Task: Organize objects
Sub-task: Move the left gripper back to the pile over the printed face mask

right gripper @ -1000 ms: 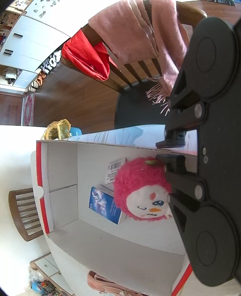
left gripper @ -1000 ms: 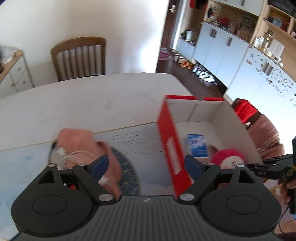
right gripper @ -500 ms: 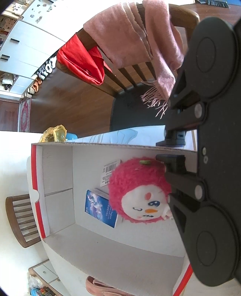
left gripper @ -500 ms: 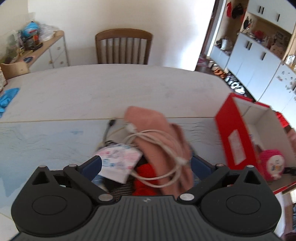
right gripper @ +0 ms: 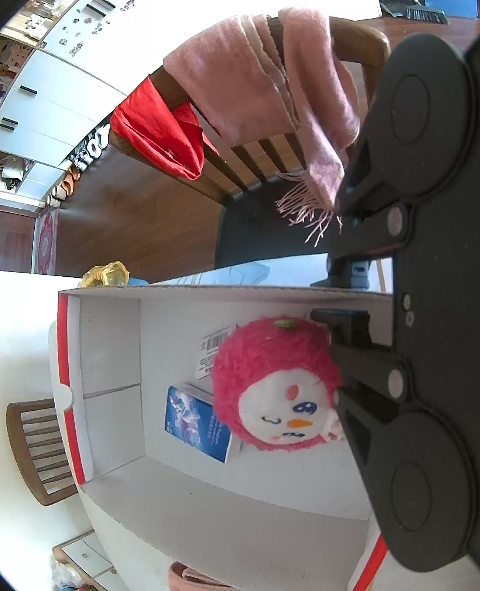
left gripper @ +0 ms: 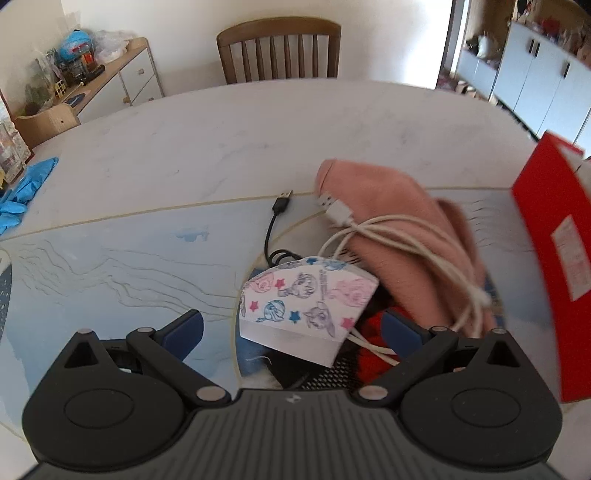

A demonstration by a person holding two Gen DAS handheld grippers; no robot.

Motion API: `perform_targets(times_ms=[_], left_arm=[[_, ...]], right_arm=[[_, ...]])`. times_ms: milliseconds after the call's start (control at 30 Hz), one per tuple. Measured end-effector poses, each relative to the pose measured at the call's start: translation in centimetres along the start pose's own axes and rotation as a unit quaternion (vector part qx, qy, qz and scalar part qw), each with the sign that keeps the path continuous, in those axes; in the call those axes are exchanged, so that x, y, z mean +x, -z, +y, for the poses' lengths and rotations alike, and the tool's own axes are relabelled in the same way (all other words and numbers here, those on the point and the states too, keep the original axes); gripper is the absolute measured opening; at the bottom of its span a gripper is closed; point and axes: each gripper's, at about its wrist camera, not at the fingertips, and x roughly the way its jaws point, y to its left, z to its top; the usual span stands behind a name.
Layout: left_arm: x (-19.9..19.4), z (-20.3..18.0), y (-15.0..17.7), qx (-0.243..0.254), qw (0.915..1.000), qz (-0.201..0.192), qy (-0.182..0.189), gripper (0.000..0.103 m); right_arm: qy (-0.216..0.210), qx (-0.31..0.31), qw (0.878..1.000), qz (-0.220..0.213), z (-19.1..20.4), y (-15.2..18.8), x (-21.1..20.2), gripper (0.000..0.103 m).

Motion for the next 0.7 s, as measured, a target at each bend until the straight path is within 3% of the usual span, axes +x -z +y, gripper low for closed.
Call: perform_targets(times_ms=[267, 433, 500, 600, 667, 700], left_arm=[[1.7, -0.6, -0.5, 0.014, 0.9992, -0.012, -0.035, 0.103], [2.3, -0.5, -0.8, 0.013, 0.9995, -0.015, -0.024, 0.101], [2.3, -0.1, -0.8, 0.006, 0.9997, -0.015, -0.016, 0.094], [2.3, 0.3, -0.8, -0.011, 0.9999, -0.01, 0.001, 0.074], [2.3, 0.5, -0.8, -0.023, 0.9996, -0.005, 0.016, 0.056], [2.2, 0.6, -0.8, -0.027, 0.9994, -0.004, 0.021, 0.053]], right_arm=[[0.002, 0.002, 1.0, 0.003, 0.0, 0.1, 0.1, 0.008], [0.003, 0.002, 1.0, 0.005, 0.1, 0.1, 0.3, 0.008], [0.002, 0.004, 1.0, 0.005, 0.1, 0.1, 0.3, 0.008], [0.002, 0.006, 1.0, 0.006, 0.0, 0.2, 0.4, 0.008], [0.003, 0.005, 1.0, 0.006, 0.1, 0.3, 0.5, 0.008], [0.003, 0.006, 1.0, 0.006, 0.1, 0.3, 0.5, 0.008]])
